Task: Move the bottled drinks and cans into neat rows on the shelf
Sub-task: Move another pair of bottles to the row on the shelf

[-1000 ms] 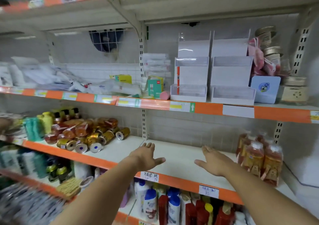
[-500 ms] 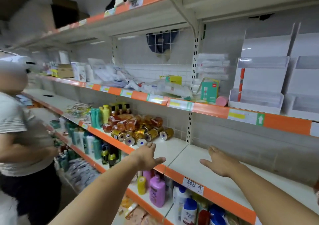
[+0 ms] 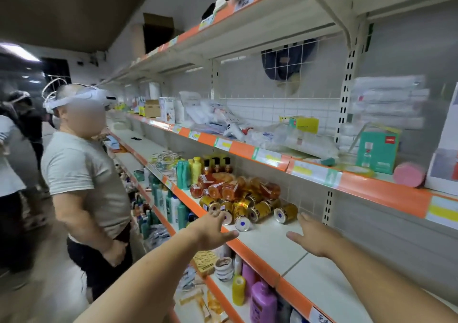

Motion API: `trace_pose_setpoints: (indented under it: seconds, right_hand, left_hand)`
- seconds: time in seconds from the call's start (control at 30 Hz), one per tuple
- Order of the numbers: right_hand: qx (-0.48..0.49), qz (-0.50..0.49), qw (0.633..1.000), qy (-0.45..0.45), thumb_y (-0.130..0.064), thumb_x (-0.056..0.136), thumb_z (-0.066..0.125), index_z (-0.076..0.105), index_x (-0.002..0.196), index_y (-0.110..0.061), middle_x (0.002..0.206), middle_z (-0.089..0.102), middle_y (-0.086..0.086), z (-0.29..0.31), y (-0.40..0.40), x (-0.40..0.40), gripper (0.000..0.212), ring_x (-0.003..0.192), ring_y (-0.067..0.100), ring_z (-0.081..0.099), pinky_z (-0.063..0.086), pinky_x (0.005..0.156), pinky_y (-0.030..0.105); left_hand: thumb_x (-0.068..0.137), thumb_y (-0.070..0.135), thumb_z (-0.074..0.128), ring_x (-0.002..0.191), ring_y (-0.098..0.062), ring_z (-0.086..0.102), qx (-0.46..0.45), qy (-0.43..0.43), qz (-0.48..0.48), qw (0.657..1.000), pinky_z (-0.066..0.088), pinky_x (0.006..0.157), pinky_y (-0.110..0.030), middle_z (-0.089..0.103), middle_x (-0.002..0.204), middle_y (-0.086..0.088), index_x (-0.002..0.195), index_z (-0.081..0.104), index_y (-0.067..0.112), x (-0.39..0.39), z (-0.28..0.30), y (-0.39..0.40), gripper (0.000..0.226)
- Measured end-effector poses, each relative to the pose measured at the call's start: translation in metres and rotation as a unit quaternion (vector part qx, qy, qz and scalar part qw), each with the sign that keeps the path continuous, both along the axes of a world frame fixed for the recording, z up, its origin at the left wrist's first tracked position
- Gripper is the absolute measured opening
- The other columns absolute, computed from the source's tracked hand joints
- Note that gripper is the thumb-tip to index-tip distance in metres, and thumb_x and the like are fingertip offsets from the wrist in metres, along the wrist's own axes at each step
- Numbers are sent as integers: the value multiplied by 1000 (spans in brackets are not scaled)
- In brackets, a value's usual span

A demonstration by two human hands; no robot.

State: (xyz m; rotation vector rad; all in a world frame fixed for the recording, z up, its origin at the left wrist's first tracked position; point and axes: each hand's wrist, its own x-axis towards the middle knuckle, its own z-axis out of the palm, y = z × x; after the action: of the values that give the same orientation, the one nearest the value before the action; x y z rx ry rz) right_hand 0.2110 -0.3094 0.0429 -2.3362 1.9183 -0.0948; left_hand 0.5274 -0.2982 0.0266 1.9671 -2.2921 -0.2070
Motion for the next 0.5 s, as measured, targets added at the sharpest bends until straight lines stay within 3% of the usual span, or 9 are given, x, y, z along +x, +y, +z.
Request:
trace_pose_setpoints:
  seconds: [0.27,0.4,0.5]
  right_hand:
    - [1,60,998,-6,-62,99,38,13,159,-14,167,11,3,-5,-58,19,81,152,21,16,23,118,34]
    - [12,66,997,-22,-64,98,38,7,160,-11,168,1,5,-8,-87,21,87,154,20,7,14,122,34]
    - [8,76,997,-24,-62,98,40,11,159,-9,168,6,6,-8,-103,23,86,154,21,12,17,122,34]
  left_hand:
    - [89,79,38,157,-24,6,11,0,29,1000,13,124,-40,8,170,-6,162,10,15,2,9,-38,101]
    - [90,79,39,157,-23,4,22,2,46,999,15,126,-43,5,170,-4,162,8,14,-1,14,-54,102]
    - [90,79,39,157,-24,1,27,5,48,998,12,127,-44,4,170,-4,162,7,13,-4,15,-66,103]
